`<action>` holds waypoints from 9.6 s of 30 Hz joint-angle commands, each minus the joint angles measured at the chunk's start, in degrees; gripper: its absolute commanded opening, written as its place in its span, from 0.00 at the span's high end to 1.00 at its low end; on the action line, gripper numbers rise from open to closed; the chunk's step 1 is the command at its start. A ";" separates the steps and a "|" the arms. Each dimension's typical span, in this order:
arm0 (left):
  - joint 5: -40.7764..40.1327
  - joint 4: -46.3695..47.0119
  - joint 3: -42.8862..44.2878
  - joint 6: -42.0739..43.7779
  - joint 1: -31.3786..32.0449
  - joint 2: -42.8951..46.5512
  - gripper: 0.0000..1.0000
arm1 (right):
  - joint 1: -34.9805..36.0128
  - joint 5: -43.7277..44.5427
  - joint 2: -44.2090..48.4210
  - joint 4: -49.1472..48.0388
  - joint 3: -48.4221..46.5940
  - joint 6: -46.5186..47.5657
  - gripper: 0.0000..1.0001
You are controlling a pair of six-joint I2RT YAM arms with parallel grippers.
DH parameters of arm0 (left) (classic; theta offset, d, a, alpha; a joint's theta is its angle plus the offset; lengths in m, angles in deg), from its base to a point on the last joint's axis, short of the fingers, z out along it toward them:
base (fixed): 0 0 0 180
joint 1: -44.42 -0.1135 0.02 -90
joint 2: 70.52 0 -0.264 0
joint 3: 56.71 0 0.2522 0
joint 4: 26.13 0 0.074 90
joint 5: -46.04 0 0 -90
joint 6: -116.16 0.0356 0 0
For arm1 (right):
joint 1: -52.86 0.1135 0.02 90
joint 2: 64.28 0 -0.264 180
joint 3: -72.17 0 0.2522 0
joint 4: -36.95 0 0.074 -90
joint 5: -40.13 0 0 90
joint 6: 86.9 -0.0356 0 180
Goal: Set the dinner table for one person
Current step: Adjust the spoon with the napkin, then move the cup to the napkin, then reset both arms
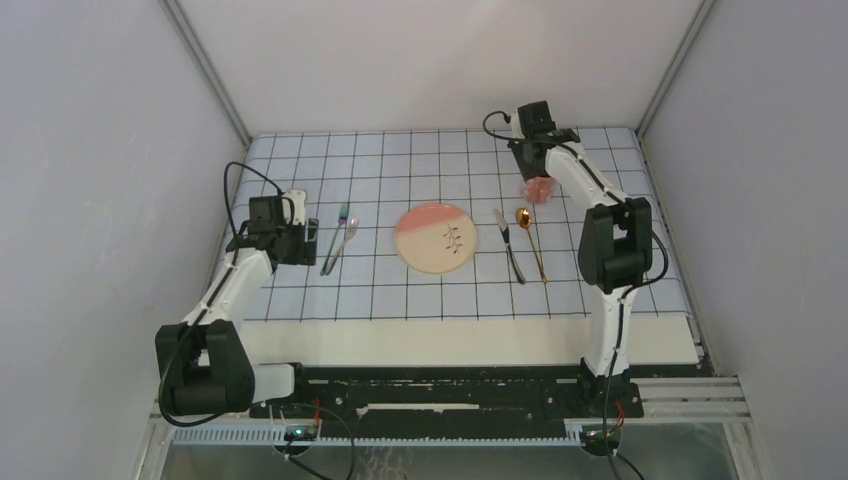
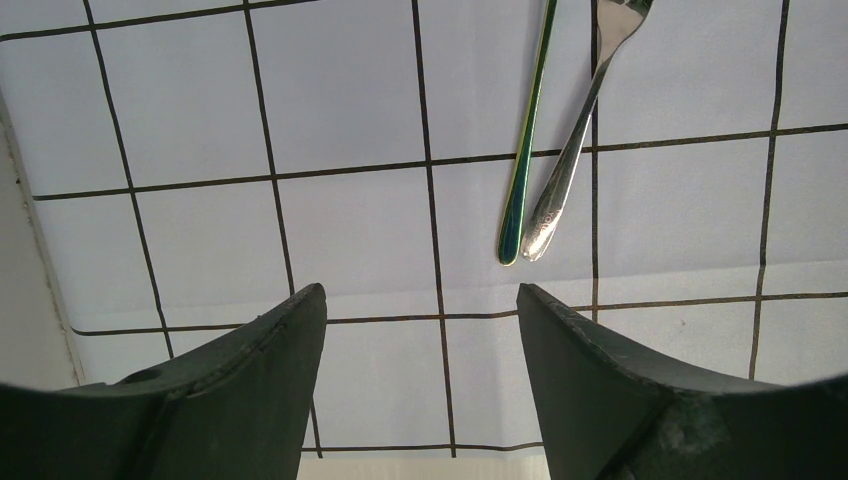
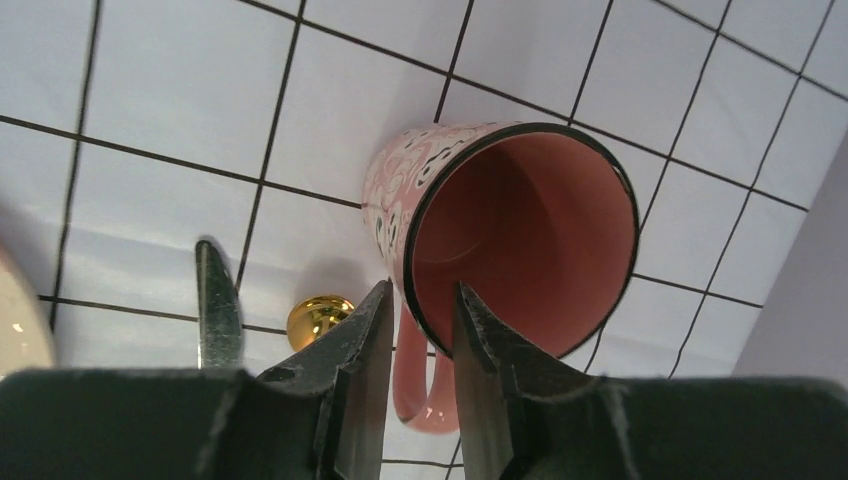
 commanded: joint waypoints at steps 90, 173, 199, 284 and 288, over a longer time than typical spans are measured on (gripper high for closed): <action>-1.97 1.45 -1.05 1.74 -0.13 0.37 0.25 | -5.27 -4.85 -14.68 0.95 -26.16 -4.90 1.00; -10.06 0.30 17.26 2.89 17.24 -22.05 0.99 | 4.76 1.70 39.91 -10.52 24.26 -0.96 1.00; -11.23 -6.95 23.88 1.49 16.61 -32.54 1.00 | 7.51 1.96 44.37 -10.29 25.52 -0.28 1.00; -7.36 -24.89 34.11 0.24 17.20 -40.41 1.00 | 9.05 6.13 50.61 -8.72 24.02 4.16 1.00; -7.25 -24.91 34.37 0.00 17.55 -40.49 1.00 | 9.04 5.89 50.39 -8.69 24.02 4.01 1.00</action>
